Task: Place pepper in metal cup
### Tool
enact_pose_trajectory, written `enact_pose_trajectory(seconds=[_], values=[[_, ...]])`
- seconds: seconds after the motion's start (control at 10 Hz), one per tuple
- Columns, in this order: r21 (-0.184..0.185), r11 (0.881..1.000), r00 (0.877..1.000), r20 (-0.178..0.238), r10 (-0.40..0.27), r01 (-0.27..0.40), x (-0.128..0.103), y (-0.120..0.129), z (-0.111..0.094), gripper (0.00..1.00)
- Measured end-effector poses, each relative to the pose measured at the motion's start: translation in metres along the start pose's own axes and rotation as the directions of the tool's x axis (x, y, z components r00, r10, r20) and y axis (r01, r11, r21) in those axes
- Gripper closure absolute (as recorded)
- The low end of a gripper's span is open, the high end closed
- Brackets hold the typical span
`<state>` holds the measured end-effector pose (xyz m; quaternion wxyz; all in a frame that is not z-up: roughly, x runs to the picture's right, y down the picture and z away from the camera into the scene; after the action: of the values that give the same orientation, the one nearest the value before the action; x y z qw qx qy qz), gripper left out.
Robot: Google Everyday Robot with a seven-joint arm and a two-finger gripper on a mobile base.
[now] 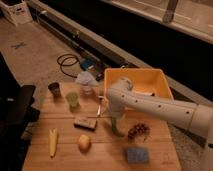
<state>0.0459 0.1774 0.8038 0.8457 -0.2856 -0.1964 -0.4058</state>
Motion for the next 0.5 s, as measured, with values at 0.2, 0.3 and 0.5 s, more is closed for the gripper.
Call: enact_pose_trajectory(seconds=[0.2, 0.3, 0.5], values=[[-0.017, 0.999, 0.998, 0.047, -0.031, 0.032, -0.002, -0.001, 0.02, 0.2], [-0.022, 0.999, 0.997, 0.067, -0.04, 0.042, -0.004, -0.002, 0.028, 0.2], [-0.024, 0.999, 0.995, 0.094, -0.04, 0.042, -0.007, 0.0, 0.039, 0.2]])
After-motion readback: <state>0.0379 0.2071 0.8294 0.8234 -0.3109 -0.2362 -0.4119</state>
